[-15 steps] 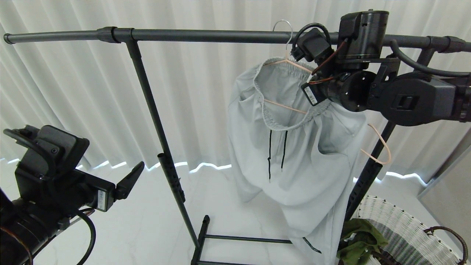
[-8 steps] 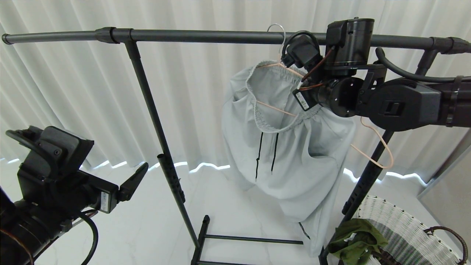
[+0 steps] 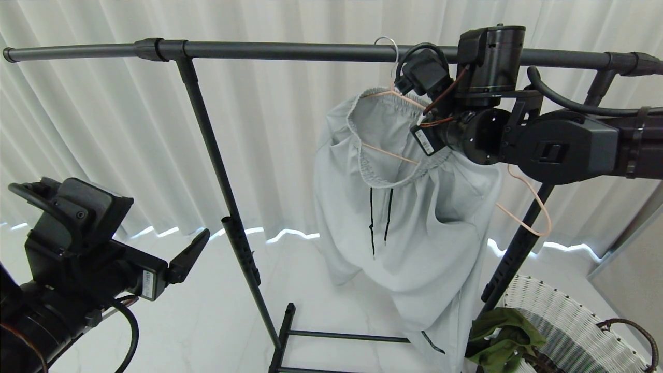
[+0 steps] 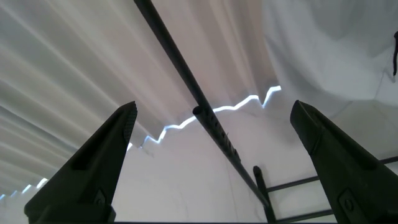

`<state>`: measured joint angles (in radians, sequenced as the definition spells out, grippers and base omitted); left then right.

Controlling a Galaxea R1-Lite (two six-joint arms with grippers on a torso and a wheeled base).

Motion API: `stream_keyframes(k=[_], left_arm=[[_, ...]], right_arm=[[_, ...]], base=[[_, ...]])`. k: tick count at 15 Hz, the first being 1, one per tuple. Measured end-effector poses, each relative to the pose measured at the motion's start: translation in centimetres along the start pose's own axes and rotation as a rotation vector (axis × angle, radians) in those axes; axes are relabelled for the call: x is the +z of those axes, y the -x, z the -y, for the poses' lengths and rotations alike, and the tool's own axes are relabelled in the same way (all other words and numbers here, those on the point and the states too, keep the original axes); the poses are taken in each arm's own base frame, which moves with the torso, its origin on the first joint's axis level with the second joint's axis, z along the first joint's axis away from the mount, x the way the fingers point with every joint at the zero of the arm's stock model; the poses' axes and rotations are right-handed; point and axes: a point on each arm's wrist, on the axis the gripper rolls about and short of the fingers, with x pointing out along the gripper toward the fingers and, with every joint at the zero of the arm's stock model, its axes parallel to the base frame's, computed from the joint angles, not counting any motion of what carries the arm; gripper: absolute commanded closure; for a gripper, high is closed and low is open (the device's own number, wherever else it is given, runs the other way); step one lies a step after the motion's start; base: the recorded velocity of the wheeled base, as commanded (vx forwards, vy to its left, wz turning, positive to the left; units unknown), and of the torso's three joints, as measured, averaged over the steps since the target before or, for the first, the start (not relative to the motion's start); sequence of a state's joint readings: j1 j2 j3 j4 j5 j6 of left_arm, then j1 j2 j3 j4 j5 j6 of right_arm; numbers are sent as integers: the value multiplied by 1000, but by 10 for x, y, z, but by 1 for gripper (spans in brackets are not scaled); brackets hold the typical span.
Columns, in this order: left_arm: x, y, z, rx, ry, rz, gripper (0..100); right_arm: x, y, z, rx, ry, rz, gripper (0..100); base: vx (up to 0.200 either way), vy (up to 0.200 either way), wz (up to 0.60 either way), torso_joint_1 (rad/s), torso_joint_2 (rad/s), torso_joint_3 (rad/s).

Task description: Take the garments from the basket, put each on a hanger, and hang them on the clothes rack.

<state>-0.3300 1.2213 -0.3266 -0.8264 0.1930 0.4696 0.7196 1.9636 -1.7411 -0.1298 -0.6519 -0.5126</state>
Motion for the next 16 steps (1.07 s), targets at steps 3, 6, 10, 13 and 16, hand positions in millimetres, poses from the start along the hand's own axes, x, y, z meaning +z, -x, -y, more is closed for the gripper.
stream_keyframes(k=[3,6,10,13,16], left_arm=[[0,0,0,0,0,0,0],[0,0,0,0,0,0,0],[0,0,0,0,1,0,0],[0,0,0,0,2,1,0],[0,0,0,1,2,0,0]], right_arm=[[-1,0,0,1,-13,-2,0],[1,2,-3,10,-46,8,0],[6,10,-13,53,-147,26,0],[10,16,-21,109,-233,46,0],[14,21,-25,181,-283,74,0]], base=[[0,0,0,0,0,0],[0,0,0,0,0,0],[0,0,0,0,0,0],[0,0,0,0,0,0],[0,0,0,0,0,0]])
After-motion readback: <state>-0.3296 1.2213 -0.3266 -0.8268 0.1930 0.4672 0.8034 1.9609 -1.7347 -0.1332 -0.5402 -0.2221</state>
